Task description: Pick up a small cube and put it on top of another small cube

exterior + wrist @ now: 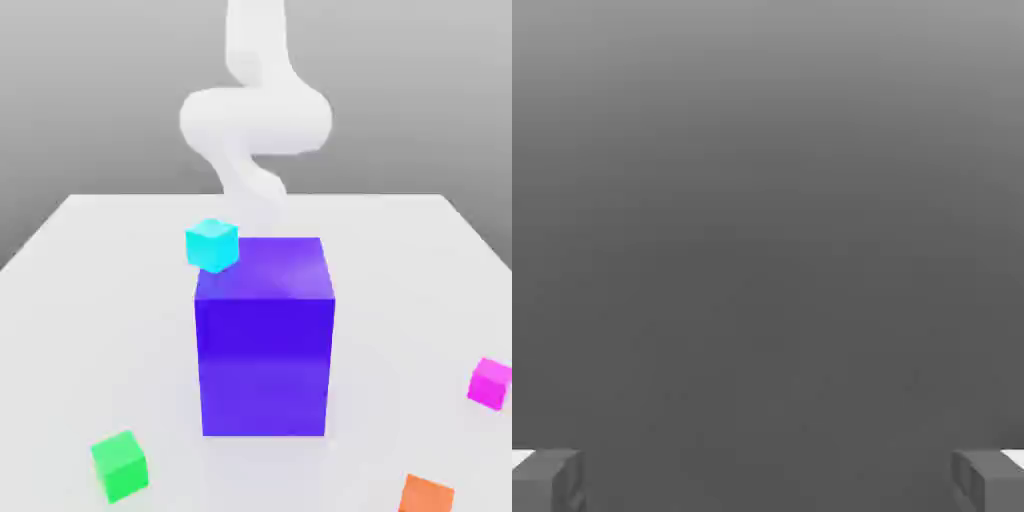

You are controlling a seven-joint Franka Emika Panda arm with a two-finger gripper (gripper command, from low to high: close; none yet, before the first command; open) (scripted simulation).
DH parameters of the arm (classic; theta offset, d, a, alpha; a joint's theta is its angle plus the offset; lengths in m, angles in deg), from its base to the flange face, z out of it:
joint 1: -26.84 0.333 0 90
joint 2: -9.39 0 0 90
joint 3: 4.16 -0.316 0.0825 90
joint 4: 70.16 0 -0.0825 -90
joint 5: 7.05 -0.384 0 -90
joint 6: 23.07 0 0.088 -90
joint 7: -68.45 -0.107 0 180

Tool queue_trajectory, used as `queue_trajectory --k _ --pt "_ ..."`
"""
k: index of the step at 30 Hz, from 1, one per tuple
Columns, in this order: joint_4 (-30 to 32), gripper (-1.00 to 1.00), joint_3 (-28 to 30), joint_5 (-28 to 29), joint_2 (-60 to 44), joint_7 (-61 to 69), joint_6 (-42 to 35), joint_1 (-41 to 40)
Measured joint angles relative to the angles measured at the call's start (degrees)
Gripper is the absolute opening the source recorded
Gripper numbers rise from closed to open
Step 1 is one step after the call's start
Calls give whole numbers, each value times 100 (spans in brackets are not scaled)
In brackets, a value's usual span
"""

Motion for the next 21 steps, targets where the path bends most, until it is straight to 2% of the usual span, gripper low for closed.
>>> queue_trajectory --k 11,17,21 --pt "526 0 -1226 384 -2295 -149 1003 612" --pt "805 0 -1834 791 -3555 -374 1531 1029" --pt "988 0 -2031 1121 -4410 -566 1874 1561"
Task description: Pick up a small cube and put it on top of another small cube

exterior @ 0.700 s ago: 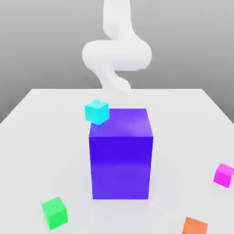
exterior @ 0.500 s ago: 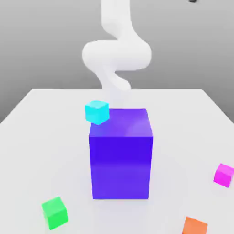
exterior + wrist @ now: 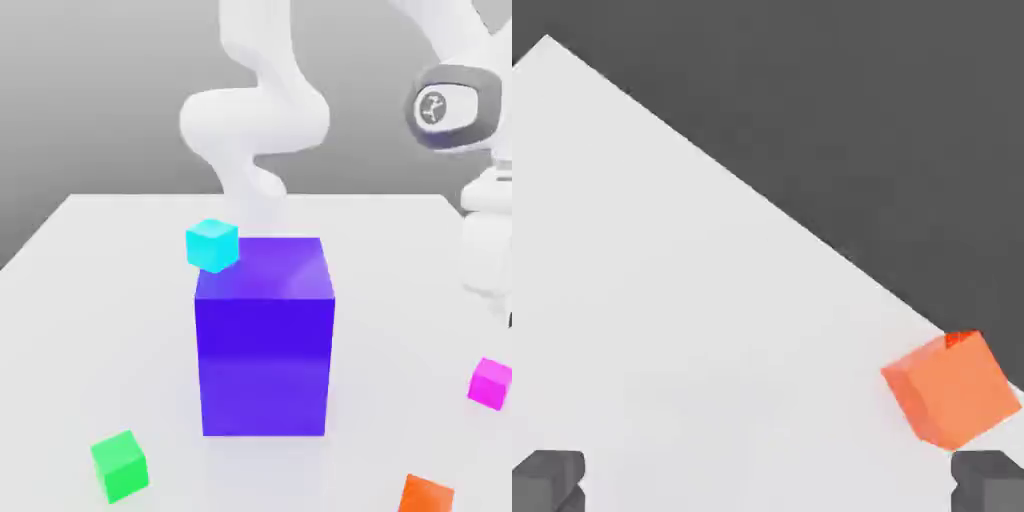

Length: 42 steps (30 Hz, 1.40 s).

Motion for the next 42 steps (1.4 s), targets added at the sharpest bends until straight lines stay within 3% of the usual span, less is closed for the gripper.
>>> queue_trajectory --k 5,9,10,17,23,42 --pt "174 0 -81 409 -1058 -248 468 504" --pt "-1 0 567 1088 -1891 -756 1043 1079" --pt "-43 -100 727 1221 -2057 -859 1168 1212" --pt "-48 -100 740 1248 -2081 -881 1187 1223" --pt "205 -100 130 217 -1064 -224 468 626" --pt "-40 -100 3004 -1280 -432 -2623 -272 -2018"
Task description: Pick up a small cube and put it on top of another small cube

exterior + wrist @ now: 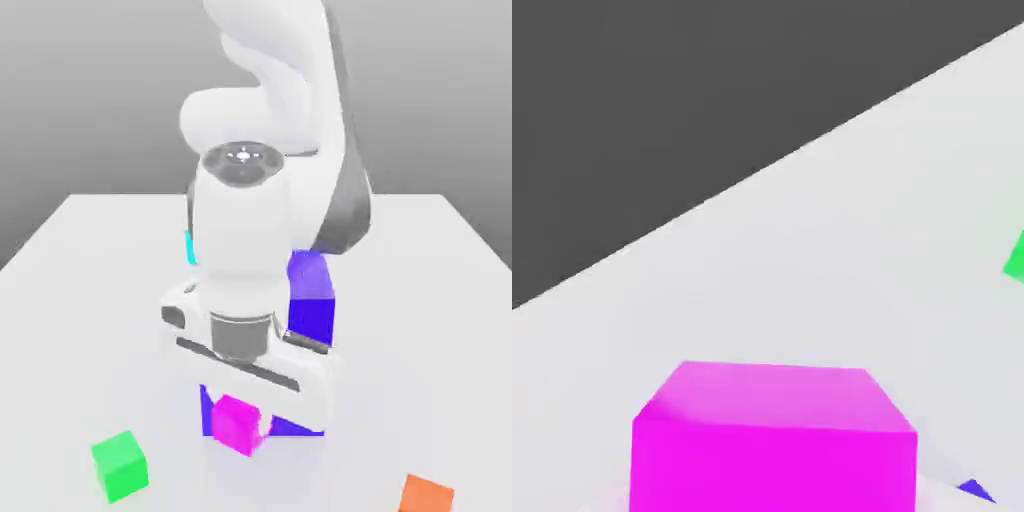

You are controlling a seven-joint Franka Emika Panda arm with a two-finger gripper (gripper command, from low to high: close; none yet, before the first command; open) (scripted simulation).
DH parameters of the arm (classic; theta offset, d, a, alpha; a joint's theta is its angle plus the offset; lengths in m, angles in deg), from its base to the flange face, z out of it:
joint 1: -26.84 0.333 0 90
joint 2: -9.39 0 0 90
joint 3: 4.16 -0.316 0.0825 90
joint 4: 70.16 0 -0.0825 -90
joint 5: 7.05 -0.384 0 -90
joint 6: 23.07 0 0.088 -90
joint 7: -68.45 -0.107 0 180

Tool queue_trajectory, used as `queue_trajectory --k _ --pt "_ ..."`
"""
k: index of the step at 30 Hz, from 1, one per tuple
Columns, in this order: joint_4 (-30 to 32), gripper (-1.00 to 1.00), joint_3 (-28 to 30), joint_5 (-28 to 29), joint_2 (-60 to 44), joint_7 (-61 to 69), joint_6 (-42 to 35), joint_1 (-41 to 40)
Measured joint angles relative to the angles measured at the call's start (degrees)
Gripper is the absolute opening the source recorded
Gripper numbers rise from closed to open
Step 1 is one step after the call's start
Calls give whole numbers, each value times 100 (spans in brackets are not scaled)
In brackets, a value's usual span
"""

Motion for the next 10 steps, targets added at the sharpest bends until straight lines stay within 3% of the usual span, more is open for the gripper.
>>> queue_trajectory --k 3,6,7,10 --pt "-55 -100 378 -214 -86 -329 33 -392" --pt "-100 -100 323 -493 -626 -223 517 -553" --pt "-112 100 265 -576 -813 -170 689 -605" --pt "-112 100 265 -576 -813 -170 689 -605"
